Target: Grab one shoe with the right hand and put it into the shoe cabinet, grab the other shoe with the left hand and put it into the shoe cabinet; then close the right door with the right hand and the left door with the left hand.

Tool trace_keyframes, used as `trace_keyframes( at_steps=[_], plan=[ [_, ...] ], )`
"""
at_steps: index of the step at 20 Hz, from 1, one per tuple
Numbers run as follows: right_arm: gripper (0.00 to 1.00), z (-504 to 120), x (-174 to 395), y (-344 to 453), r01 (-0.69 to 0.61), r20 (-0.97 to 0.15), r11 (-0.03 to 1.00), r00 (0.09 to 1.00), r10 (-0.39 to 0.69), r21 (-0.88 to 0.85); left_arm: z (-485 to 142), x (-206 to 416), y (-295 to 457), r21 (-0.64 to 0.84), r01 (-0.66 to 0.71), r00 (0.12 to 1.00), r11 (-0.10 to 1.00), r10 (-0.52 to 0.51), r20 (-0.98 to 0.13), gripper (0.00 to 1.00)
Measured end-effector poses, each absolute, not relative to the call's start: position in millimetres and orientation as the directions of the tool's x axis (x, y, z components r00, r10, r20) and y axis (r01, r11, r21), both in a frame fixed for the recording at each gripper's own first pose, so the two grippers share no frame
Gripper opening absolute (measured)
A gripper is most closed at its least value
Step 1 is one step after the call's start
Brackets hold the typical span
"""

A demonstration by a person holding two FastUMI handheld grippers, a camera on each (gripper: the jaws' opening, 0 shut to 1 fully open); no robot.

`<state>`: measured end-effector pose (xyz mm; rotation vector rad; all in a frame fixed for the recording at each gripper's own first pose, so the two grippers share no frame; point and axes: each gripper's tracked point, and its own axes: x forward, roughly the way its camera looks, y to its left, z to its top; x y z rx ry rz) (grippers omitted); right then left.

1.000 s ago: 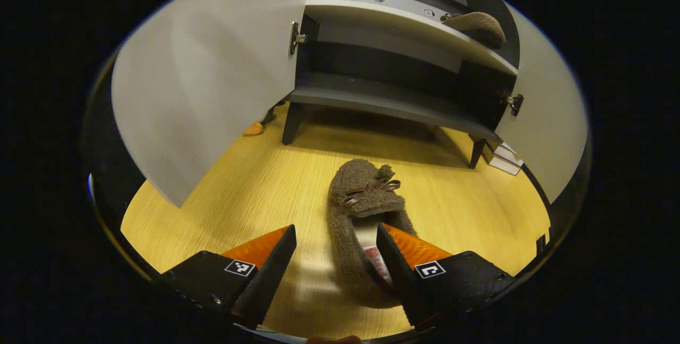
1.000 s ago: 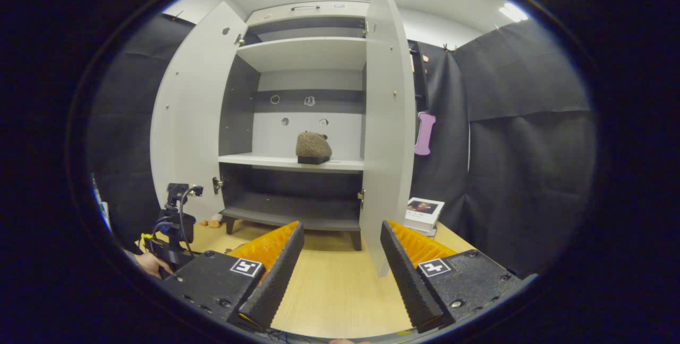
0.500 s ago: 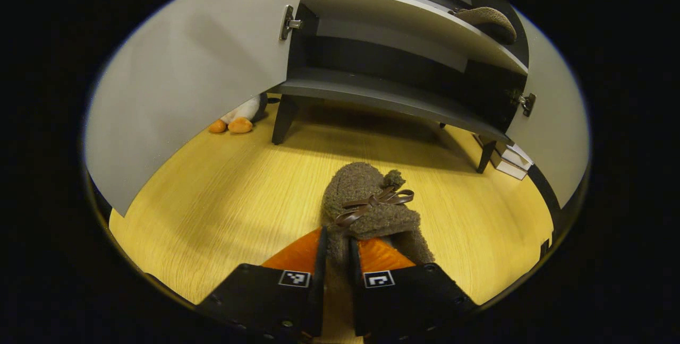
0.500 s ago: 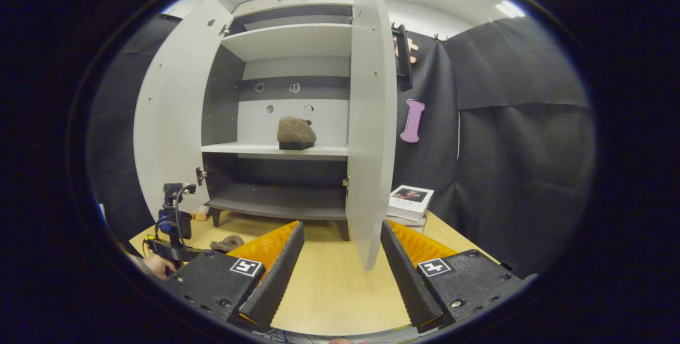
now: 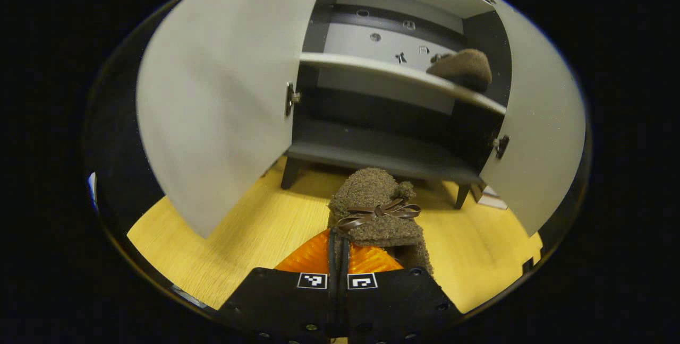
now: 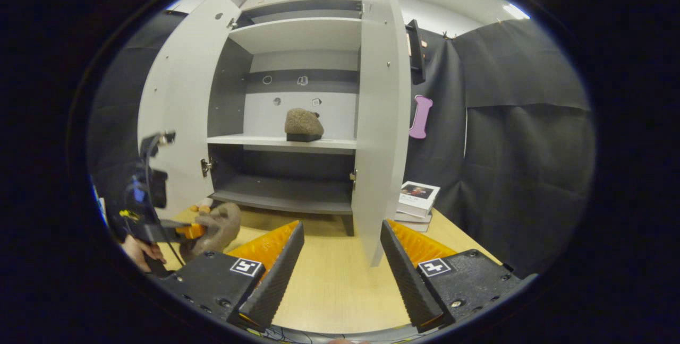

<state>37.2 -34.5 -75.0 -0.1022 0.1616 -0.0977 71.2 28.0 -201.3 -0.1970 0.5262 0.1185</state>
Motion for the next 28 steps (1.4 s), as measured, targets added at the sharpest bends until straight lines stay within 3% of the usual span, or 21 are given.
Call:
trace_keyframes(
  at_steps=[2, 5, 8, 9, 10, 15, 18, 22, 25, 28],
  plan=[
    [0.92, -72, 40, -37, 0.097, -0.135, 0.987, 0.984, -0.114, -0.126, -145, 89, 15, -0.199, -0.140, 0.904, 0.970, 0.043, -0.425, 0.00],
    [0.92, -65, 40, -28, 0.071, -0.126, 0.992, 0.989, -0.084, -0.101, -71, 127, -19, -0.293, -0.011, 0.938, 0.956, -0.092, -0.334, 0.00],
    [0.92, -66, 37, -28, 0.069, -0.120, 0.991, 0.989, -0.083, -0.116, -12, 189, -7, -0.175, -0.010, 0.961, 0.984, -0.039, -0.274, 0.00],
    [0.92, -65, 35, -28, 0.069, -0.120, 0.991, 0.989, -0.082, -0.114, -3, 214, -5, -0.129, -0.013, 0.962, 0.992, -0.023, -0.273, 0.05],
    [0.92, -64, 34, -28, 0.069, -0.119, 0.992, 0.990, -0.082, -0.110, 0, 237, -6, -0.111, -0.012, 0.957, 0.994, -0.020, -0.288, 0.00],
    [0.92, -57, 30, -41, 0.111, -0.096, 0.989, 0.988, -0.120, -0.094, 0, 340, -17, -0.111, 0.009, 0.927, 0.994, -0.049, -0.372, 0.00],
    [0.92, -59, 27, -54, 0.149, -0.101, 0.986, 0.983, -0.156, -0.073, -23, 373, -18, -0.131, -0.009, 0.872, 0.991, -0.056, -0.486, 0.00],
    [0.92, -62, 19, -70, 0.192, -0.113, 0.980, 0.974, -0.196, -0.046, -53, 389, -3, -0.111, -0.070, 0.811, 0.991, -0.008, -0.585, 0.00],
    [0.92, -64, 19, -79, 0.217, -0.096, 0.974, 0.970, -0.223, -0.067, -52, 391, -5, -0.121, -0.087, 0.803, 0.989, -0.003, -0.596, 0.00],
    [0.92, -70, 23, -77, 0.212, -0.109, 0.975, 0.970, -0.219, -0.072, -51, 394, -7, -0.126, -0.084, 0.809, 0.988, -0.006, -0.587, 0.08]
  ],
)
